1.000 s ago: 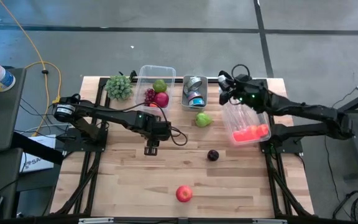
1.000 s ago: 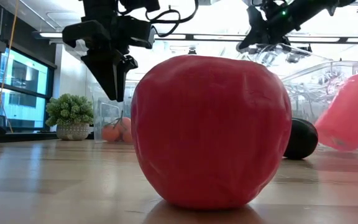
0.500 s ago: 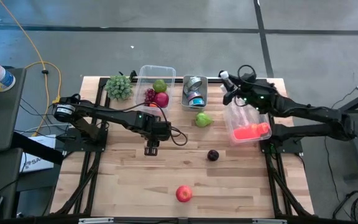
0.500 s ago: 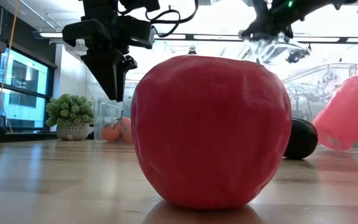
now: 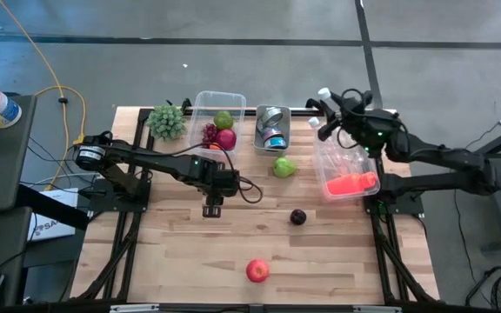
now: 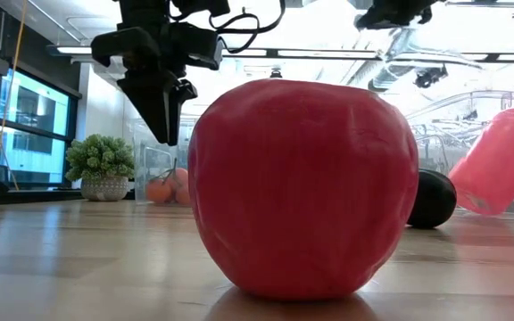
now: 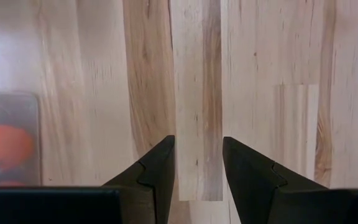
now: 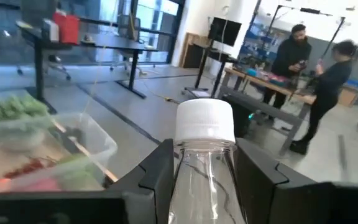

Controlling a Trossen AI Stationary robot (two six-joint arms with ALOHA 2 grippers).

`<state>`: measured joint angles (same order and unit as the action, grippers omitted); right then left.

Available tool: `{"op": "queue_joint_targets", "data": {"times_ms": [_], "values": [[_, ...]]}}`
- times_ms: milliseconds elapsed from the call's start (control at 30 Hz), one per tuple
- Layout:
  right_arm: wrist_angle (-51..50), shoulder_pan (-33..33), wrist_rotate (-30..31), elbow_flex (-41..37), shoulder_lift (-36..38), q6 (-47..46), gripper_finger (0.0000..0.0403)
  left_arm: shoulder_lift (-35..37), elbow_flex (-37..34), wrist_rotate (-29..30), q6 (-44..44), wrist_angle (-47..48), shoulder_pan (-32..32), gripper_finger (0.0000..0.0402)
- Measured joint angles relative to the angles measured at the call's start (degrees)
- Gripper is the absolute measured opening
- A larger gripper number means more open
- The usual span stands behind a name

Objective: Pick & Place Food Item
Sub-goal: Put the transparent water bottle into the right transparent bin

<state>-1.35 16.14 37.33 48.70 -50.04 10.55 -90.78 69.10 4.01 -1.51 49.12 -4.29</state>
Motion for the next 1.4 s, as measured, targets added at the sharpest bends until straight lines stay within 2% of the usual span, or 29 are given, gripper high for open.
{"op": "queue_joint_targets", "data": {"times_ms": [100,167,300,600,700,800,867,967,1100,1233,1400], "values": [[3.18,0.81,1.11,-1.37,-2.38,3.10,0.0117,0.00,0.00,-0.64,-1.12,0.04,0.00,0.0127],[3.65,1.20,4.11,-1.75,-3.54,2.79,0.0117,0.00,0.00,-1.58,-1.76,0.07,0.00,0.0127],[2.40,0.02,12.01,-1.87,-3.85,-3.75,0.0117,0.00,0.00,-3.58,-2.41,0.13,0.00,0.0127],[3.24,-11.41,24.30,1.18,-3.31,-7.34,0.0118,0.00,0.00,-3.91,-0.88,0.11,0.00,0.0127],[-0.23,-15.31,28.30,1.30,-3.39,-12.69,0.0122,0.00,0.00,-3.92,-0.88,-0.08,0.00,0.0127],[-9.14,-17.16,28.25,1.28,-3.48,-24.64,0.0120,0.00,0.00,-3.93,-0.88,-0.41,0.00,0.0127],[-13.07,-17.32,29.53,1.28,-3.99,-29.25,0.0119,0.00,0.00,-3.93,-0.88,-0.52,0.00,0.0127],[-15.66,-17.29,32.56,1.25,-4.68,-31.82,0.0123,0.00,0.00,-3.95,-0.88,-0.52,0.00,0.0127],[-18.48,-17.23,30.57,1.25,-4.77,-36.03,0.0136,0.00,0.00,-3.96,-0.93,-0.37,0.00,0.0127],[-21.48,-17.23,31.37,1.23,-4.77,-39.74,0.0140,0.00,0.00,-3.98,-1.55,-0.12,0.00,0.0127],[-23.38,-17.23,31.34,1.23,-4.77,-40.28,0.0139,0.00,0.00,-3.98,-0.52,0.76,0.00,0.0127]]}}
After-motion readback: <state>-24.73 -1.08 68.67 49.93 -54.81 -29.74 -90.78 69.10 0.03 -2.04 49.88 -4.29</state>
